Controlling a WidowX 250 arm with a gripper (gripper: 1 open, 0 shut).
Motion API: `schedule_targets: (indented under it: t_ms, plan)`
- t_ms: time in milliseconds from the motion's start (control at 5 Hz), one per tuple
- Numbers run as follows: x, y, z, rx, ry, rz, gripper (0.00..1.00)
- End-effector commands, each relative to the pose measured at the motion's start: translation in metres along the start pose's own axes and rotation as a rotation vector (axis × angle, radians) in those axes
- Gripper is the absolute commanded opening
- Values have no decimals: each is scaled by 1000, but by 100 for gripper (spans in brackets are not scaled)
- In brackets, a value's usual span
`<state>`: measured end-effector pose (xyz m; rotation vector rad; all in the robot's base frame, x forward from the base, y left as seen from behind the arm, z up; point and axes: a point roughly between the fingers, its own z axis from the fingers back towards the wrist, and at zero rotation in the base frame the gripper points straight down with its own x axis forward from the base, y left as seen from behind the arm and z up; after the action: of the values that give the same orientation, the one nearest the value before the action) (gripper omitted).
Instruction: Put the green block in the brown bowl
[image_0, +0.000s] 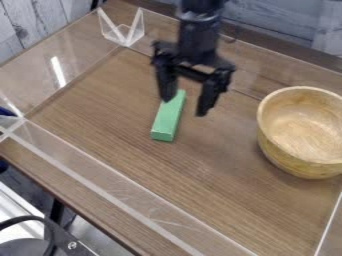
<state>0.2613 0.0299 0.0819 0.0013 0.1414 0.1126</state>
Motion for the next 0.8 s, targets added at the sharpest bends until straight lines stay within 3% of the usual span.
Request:
schedule_targets:
  t_ms: [0,200,600]
  plan:
    - [-2,17,-6,-32,-95,45,100]
    - [4,22,-10,-38,-117,103,100]
    - [15,13,-24,-27,-95,140,100]
